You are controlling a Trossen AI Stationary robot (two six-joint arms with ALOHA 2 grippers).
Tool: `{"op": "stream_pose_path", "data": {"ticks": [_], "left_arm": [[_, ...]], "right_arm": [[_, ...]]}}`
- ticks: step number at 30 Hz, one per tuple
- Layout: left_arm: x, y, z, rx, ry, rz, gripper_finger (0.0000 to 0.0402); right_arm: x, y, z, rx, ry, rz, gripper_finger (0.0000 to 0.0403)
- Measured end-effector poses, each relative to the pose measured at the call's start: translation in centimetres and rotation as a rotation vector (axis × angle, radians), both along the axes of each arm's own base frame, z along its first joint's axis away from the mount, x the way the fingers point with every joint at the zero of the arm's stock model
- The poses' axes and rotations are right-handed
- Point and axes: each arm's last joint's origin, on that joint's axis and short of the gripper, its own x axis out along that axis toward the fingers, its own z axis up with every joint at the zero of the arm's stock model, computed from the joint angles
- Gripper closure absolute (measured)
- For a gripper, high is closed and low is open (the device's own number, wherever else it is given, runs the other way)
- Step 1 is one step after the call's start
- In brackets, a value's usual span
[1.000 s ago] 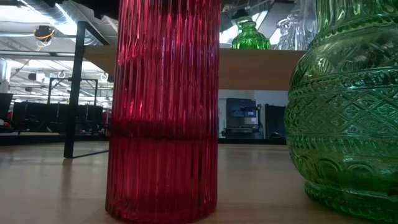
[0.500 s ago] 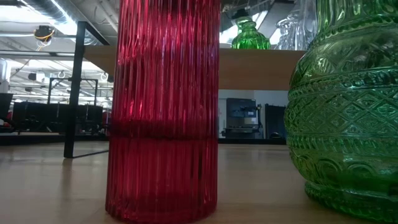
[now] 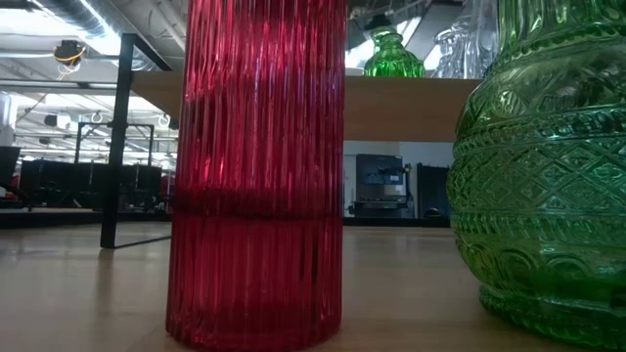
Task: Sort vases onto shelf
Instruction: Put the top violet vase on the shelf aligned with the other violet vase
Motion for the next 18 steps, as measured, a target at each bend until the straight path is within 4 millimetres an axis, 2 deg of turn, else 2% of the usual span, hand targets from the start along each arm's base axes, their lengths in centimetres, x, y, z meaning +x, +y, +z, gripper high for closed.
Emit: {"op": "stream_pose_path", "data": {"ticks": [1,3,12,18], "left_arm": [[0.0,0.0,-0.8,-0.017,0.05,-0.004,0.0382],[0.1,0.1,-1.7,-0.031,0.099,0.008,0.0392],[0.9,2.3,-1.8,-0.095,0.114,0.069,0.0401],[1.0,2.9,-2.2,-0.114,0.153,0.075,0.0401]], "right_arm": [[0.0,0.0,0.0,-0.001,0.0,0.0,0.0363],[0.0,0.0,0.0,-0.003,0.0,0.0,0.0363],[0.0,0.0,0.0,0.008,-0.001,-0.004,0.0363],[0.0,0.1,0.0,0.043,0.002,0.008,0.0363]]}}
